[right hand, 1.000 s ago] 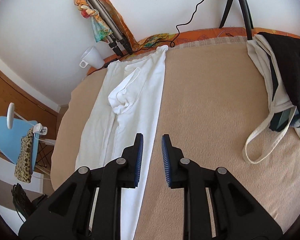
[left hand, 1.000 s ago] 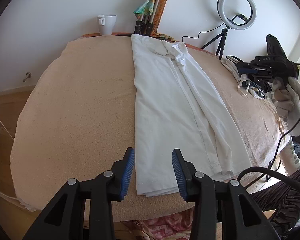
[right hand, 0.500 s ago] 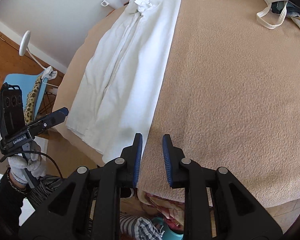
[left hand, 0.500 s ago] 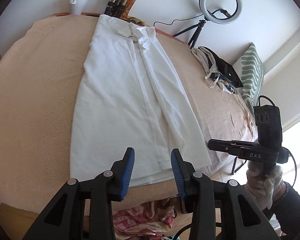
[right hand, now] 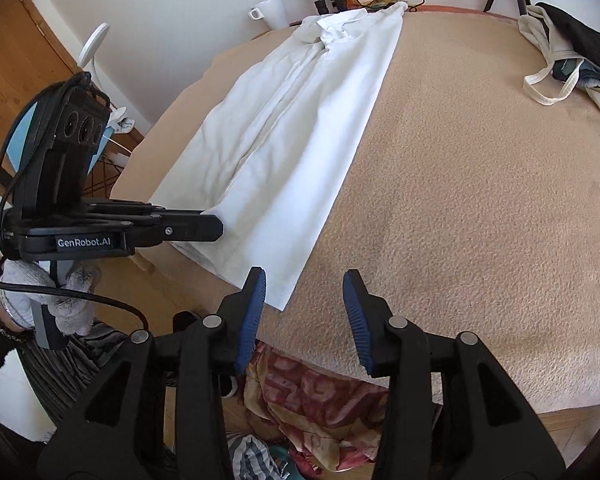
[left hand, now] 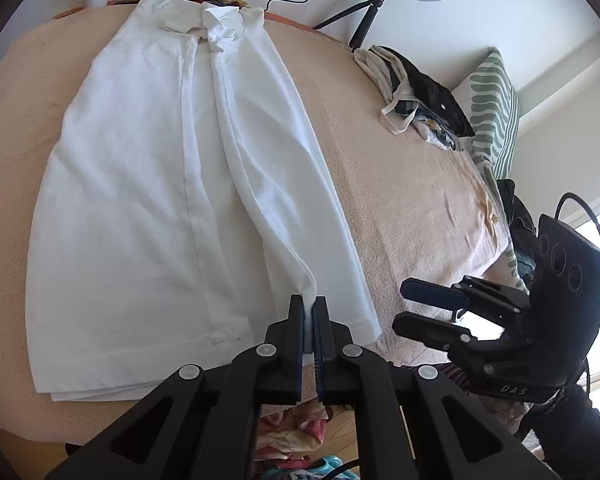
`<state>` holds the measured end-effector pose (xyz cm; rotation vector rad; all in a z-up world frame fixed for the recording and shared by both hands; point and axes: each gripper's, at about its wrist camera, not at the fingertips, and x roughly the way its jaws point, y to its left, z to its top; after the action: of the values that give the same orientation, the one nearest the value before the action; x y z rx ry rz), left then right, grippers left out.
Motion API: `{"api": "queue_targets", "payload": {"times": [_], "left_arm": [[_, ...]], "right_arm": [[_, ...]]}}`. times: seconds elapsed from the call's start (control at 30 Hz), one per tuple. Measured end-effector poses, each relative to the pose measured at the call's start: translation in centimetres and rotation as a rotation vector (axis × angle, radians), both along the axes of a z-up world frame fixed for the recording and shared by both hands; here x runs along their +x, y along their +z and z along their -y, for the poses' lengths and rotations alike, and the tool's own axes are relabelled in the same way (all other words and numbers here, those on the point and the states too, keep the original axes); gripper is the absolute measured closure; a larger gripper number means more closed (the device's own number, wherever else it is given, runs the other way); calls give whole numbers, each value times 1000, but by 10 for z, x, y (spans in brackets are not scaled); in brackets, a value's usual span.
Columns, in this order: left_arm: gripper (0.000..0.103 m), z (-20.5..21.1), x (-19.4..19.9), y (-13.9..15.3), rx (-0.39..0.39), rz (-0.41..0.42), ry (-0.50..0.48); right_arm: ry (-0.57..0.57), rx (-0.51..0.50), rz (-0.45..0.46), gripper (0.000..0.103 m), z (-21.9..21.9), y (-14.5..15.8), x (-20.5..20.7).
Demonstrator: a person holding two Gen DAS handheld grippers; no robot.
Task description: Fold small clothes
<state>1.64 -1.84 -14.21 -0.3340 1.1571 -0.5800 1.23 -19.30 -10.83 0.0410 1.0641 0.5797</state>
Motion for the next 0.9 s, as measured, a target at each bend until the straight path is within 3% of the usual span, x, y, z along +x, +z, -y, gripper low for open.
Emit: {"api": "queue_targets", "payload": {"times": [0.07,0.13,0.33,0.47,0.5,0.57,0.63,0.8,0.9], "left_arm": [[102,0,0,14,-48,30,15],[102,2,1,21,-89,34,20],[102,11,3,22,-114,26,20],[102,5,3,27,-139,36,33],[102,2,3,29,-134,45,38],[102,-5,-2,30,-120,60,53],[103,-13,-6,24,-70,65,74],[102,-28,-11,-22,35,-52,110],[93,-26,-21,-20,90,-22,69]], "right_arm": [[40,-45,61,57,-13,4,-9],[78,-74,115,43,-26,6,-18],[120,-203,238,42,-60,-2,-30],[73,-243,236,42,-63,-16,-26],[58,-260,245,44,-62,-18,-26],[33,-274,257,79,-58,-19,-28],[31,-287,263,98,-54,-15,-32],[61,-373,319,100,-57,-14,-48],[86,-403,324,100,-60,-18,-50]]}}
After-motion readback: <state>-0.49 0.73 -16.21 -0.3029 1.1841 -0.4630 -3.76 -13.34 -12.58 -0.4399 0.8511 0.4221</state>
